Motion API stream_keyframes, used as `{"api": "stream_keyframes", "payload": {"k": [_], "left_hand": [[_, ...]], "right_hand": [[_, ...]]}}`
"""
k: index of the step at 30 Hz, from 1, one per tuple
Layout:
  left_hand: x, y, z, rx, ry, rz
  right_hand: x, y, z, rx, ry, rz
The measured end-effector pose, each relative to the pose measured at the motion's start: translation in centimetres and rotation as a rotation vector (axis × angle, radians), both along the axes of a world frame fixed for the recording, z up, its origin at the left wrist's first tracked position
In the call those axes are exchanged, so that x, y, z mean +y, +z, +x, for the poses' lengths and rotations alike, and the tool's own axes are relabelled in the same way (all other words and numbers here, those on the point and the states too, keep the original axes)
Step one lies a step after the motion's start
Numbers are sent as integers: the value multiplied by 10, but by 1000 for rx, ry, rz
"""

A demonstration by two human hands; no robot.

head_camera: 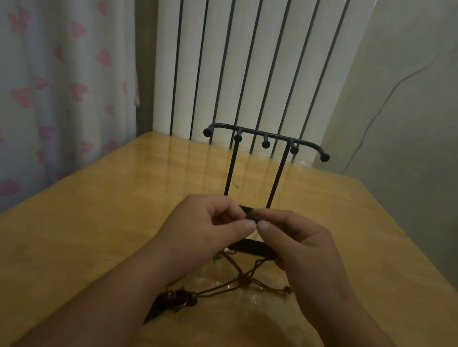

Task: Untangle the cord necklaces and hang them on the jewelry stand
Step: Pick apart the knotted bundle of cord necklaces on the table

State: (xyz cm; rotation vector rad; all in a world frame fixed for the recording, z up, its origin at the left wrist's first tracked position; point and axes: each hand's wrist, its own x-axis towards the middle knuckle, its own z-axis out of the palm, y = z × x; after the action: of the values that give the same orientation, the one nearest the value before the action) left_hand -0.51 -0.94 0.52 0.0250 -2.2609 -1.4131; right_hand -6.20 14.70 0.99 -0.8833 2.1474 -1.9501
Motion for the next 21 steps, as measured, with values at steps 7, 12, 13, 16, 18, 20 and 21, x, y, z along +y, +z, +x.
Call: {"api": "stream_keyframes", "payload": {"k": [7, 12, 13, 16, 18, 20, 21], "left_hand": [[1, 1, 1, -8, 22, -7], [-1, -2, -2, 8, 54, -46], [-1, -1, -2, 5, 51, -53], [0, -1, -1, -11, 38, -80], [0, -2, -2, -15, 36, -85], [0, -2, -2, -15, 31, -75], [0, -1, -2, -17, 25, -66]], "right_hand": [[-1, -2, -1, -1, 25, 30], [-1, -5, -3, 27, -30, 34], [-1, -6, -4, 48, -44, 50], [-2, -8, -5, 113, -59, 125], [-3, -9, -5, 138, -57, 153], [-4, -10, -5, 155, -59, 175], [-4, -10, -5, 159, -59, 182]]}}
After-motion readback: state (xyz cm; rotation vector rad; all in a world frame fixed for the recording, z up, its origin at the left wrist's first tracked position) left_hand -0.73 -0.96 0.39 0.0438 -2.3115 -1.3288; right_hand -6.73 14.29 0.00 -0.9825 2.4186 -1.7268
